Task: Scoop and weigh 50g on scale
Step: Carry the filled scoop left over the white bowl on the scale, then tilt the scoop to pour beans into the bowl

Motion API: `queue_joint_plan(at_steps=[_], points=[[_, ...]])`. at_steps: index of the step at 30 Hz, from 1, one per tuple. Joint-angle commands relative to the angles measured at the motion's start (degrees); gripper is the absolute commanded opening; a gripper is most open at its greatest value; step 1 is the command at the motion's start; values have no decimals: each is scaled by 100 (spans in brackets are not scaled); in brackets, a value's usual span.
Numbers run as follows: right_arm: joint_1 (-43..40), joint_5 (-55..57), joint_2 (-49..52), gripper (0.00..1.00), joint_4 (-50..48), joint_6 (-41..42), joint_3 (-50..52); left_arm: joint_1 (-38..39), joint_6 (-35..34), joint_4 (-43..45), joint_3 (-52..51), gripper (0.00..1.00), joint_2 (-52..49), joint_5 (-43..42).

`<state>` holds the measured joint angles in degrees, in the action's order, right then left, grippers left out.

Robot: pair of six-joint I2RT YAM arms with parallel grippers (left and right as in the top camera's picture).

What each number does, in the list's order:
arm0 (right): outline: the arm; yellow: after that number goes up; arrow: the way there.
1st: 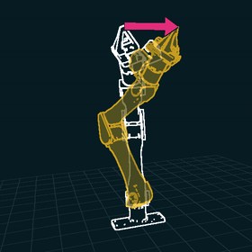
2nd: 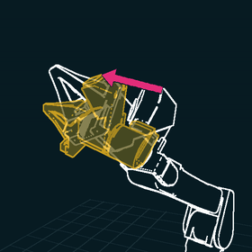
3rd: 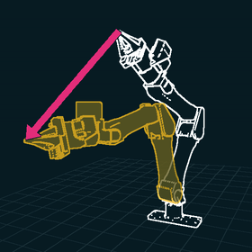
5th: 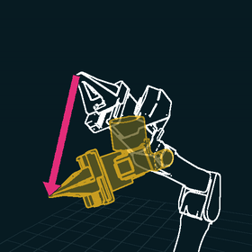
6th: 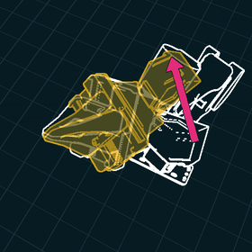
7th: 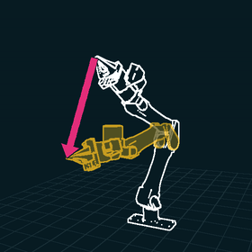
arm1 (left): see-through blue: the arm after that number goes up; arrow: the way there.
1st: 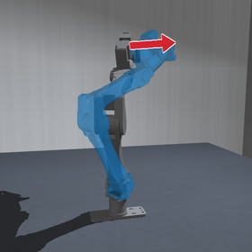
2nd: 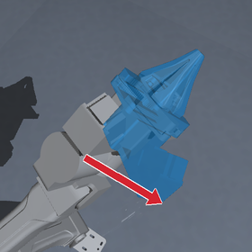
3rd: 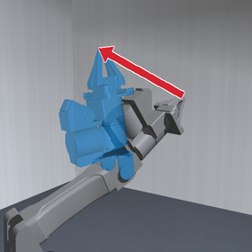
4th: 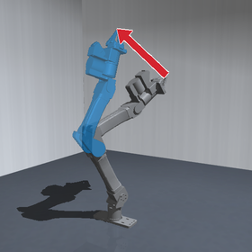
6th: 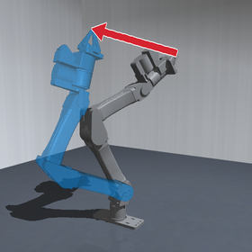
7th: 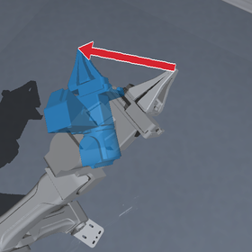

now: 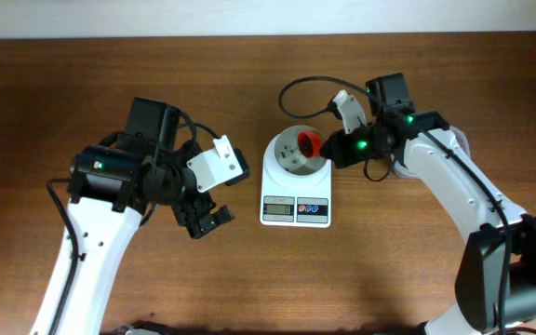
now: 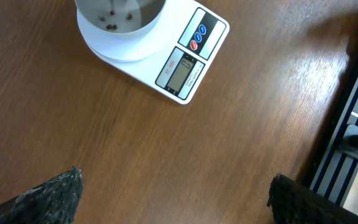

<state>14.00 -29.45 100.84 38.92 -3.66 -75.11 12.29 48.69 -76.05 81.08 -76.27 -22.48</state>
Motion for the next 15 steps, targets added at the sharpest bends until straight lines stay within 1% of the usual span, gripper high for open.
queue_joint_plan(at_steps=[1, 15], points=[[101, 249, -343, 4, -17, -61, -98, -20, 87, -4, -48, 99, 76, -24], [118, 337, -800, 4, 24, -61, -98, -20, 87, -4, -48, 99, 76, -24]])
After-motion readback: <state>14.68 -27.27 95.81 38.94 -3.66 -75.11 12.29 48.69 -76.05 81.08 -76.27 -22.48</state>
